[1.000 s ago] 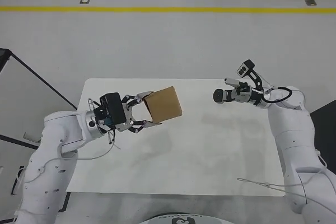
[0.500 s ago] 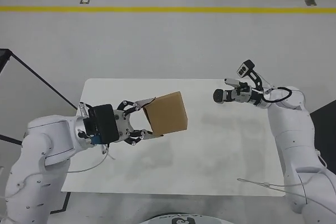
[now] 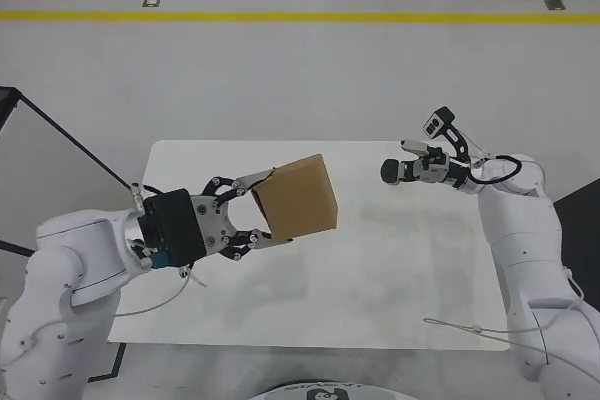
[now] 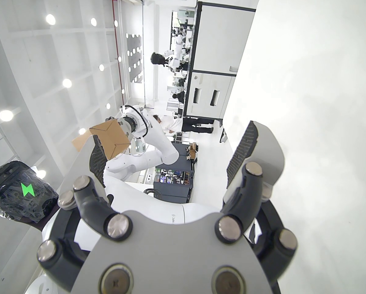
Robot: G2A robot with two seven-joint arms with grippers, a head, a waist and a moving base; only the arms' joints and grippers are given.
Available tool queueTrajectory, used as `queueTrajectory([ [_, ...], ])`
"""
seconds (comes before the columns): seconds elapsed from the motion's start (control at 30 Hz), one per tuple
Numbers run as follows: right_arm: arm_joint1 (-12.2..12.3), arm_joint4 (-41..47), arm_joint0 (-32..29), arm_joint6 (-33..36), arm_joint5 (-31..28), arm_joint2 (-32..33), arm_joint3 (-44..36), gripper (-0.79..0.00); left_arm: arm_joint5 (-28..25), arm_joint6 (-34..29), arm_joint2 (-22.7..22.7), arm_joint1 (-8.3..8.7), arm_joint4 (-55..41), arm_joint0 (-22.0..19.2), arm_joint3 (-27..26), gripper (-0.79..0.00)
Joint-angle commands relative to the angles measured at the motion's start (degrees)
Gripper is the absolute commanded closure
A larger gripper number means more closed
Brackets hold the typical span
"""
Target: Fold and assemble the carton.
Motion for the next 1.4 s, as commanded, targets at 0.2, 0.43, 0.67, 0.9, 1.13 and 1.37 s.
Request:
queueTrajectory([
  [0.2, 0.00, 0.00, 0.00, 0.00, 0.00, 0.00, 0.00, -0.785, -2.94, -5.62, -3.07, 1.30, -7.24, -7.54, 1.68, 0.000],
  [0.43, 0.00, 0.00, 0.00, 0.00, 0.00, 0.00, 0.00, -0.785, -2.94, -8.30, -2.87, 2.05, -10.64, -9.99, 2.74, 0.000],
  [0.67, 0.00, 0.00, 0.00, 0.00, 0.00, 0.00, 0.00, -0.785, -2.94, -8.30, -2.87, 2.05, -10.64, -9.99, 2.74, 0.000],
  [0.9, 0.00, 0.00, 0.00, 0.00, 0.00, 0.00, 0.00, -0.785, -0.04, -8.88, 0.51, 2.07, -12.55, -12.82, 2.76, 0.000],
  [1.13, 0.00, 0.00, 0.00, 0.00, 0.00, 0.00, 0.00, -0.785, 4.00, -17.59, 8.99, 2.18, -20.48, -22.48, 6.21, 0.000],
  [1.37, 0.00, 0.00, 0.00, 0.00, 0.00, 0.00, 0.00, -0.785, 6.15, -21.24, 10.38, 2.29, -21.94, -24.75, 6.55, 0.000],
])
